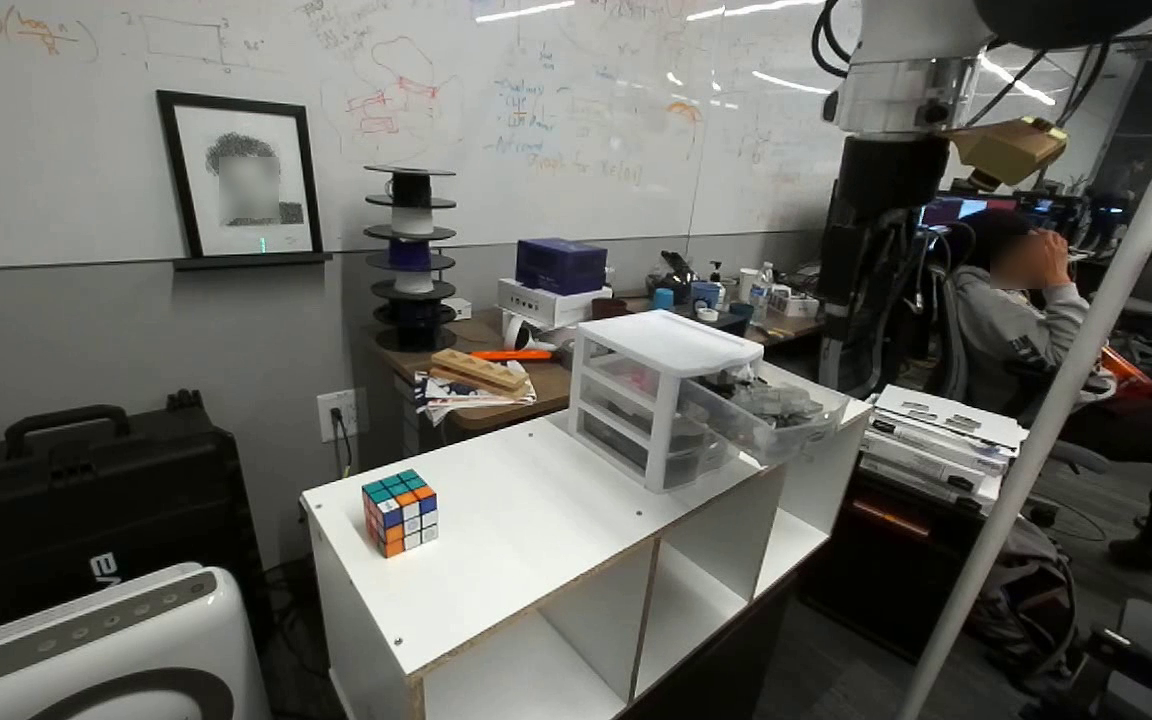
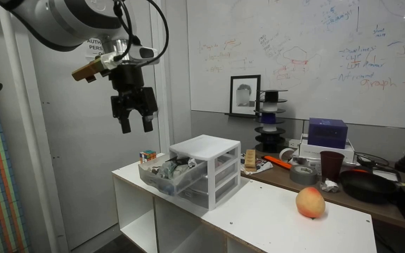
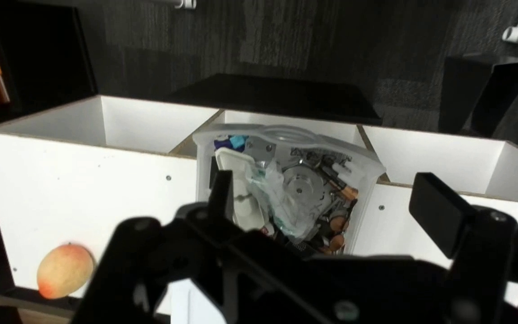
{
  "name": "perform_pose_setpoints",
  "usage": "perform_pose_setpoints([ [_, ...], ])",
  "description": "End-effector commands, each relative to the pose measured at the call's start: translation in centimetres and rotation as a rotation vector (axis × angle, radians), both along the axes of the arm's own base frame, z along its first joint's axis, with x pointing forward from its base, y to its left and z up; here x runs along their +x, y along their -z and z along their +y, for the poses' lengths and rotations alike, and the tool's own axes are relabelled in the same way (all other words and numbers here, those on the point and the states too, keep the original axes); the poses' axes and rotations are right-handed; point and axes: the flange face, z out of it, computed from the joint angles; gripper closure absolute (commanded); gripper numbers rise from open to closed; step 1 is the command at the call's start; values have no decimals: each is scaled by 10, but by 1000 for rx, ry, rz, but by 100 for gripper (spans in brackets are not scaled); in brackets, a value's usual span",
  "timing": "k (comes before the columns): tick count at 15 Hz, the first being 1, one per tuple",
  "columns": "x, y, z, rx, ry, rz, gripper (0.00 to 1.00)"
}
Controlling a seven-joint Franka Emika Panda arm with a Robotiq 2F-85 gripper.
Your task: Put the electricity extension and the transparent package in the upper drawer, and close it
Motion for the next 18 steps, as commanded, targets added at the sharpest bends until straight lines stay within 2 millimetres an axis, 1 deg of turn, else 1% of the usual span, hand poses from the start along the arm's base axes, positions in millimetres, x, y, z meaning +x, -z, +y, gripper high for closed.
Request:
perform_pose_setpoints([
  [1, -7, 15, -7, 62, 67, 111, 0],
  [2, -9, 22, -11, 62, 97, 133, 0],
  [3, -25, 29, -12, 66, 115, 157, 0],
  [7, -40, 55, -16, 57, 138, 237, 0],
  [9, -41, 69, -23, 18, 143, 235, 0],
  [11, -33, 82, -35, -34, 158, 207, 0],
  [12, -18, 88, -40, -51, 158, 185, 0],
  [14, 0, 100, -50, -78, 139, 129, 0],
  [16, 18, 111, -53, -69, 108, 105, 0],
  [18, 31, 120, -48, -44, 83, 104, 0],
])
